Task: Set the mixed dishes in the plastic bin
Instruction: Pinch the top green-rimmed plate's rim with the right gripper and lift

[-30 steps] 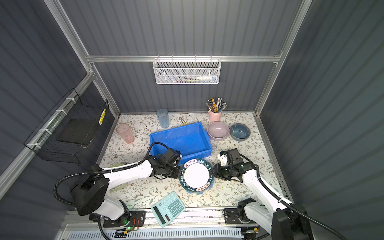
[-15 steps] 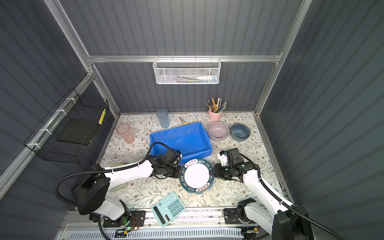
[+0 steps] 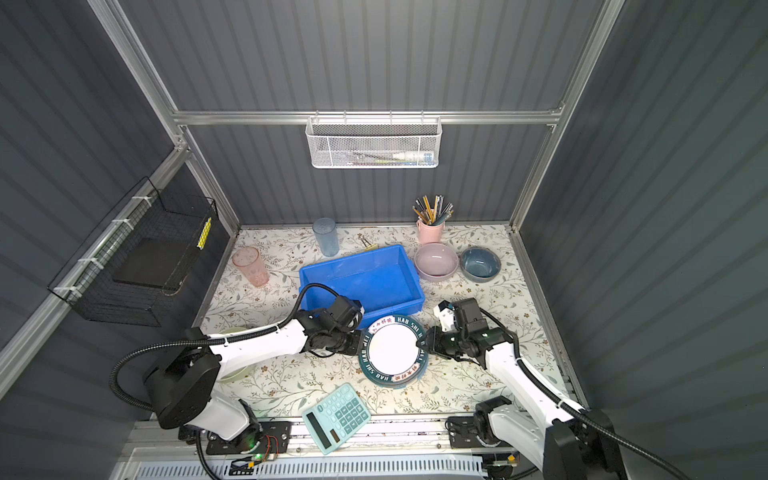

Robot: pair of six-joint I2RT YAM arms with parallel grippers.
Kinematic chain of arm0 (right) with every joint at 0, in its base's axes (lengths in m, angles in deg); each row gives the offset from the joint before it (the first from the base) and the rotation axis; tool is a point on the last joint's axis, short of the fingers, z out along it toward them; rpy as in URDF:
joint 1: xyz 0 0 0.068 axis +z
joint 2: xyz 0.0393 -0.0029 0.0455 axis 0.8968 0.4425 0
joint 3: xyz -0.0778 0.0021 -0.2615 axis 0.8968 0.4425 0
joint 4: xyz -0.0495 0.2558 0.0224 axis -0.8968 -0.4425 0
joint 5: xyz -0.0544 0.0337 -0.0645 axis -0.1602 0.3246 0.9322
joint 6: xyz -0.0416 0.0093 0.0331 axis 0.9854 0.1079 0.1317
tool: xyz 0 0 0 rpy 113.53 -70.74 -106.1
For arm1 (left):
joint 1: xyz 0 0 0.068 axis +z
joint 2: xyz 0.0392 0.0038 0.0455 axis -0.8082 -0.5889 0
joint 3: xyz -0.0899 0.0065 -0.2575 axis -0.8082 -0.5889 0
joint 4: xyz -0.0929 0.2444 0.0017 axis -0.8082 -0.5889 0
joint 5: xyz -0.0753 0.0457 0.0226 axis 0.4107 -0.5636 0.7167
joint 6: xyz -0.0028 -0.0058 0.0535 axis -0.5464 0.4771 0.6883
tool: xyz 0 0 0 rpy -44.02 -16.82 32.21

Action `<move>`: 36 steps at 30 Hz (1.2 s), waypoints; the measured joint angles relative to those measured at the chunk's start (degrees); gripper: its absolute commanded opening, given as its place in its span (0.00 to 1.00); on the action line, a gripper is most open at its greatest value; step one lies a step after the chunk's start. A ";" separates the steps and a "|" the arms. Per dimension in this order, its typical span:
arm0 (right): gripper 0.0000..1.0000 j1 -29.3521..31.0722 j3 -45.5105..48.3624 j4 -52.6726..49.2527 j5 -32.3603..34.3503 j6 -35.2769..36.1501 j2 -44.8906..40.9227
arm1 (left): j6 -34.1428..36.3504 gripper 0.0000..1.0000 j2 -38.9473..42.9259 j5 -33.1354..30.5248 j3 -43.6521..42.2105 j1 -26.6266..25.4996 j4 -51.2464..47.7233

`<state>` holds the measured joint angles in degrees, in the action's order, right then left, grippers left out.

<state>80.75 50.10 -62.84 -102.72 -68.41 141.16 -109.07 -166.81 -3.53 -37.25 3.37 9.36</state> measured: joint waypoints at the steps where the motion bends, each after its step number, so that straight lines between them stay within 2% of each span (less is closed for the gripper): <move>1: 0.33 0.00 0.31 0.63 -0.44 -0.17 0.20 | 0.00 0.13 -0.02 -0.04 0.04 0.00 0.02; 13: 0.19 0.24 1.53 4.55 -1.53 -1.57 1.90 | 0.00 0.13 -0.17 -0.17 0.04 -0.02 0.44; 24: 0.09 0.28 1.53 3.32 -0.15 -1.84 0.87 | 0.02 0.18 -0.26 -0.13 0.28 -0.44 -0.44; 28: 0.06 0.28 1.44 2.16 0.33 -1.90 0.79 | 0.02 0.23 0.22 0.02 0.92 -0.68 -1.14; 36: 0.01 0.28 0.00 -1.18 1.09 -1.75 -0.11 | 0.63 0.41 1.99 -1.75 2.51 -0.76 -6.80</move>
<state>81.04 50.10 -64.02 -101.63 -70.16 141.05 -108.44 -164.82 -5.28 -34.73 2.61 2.56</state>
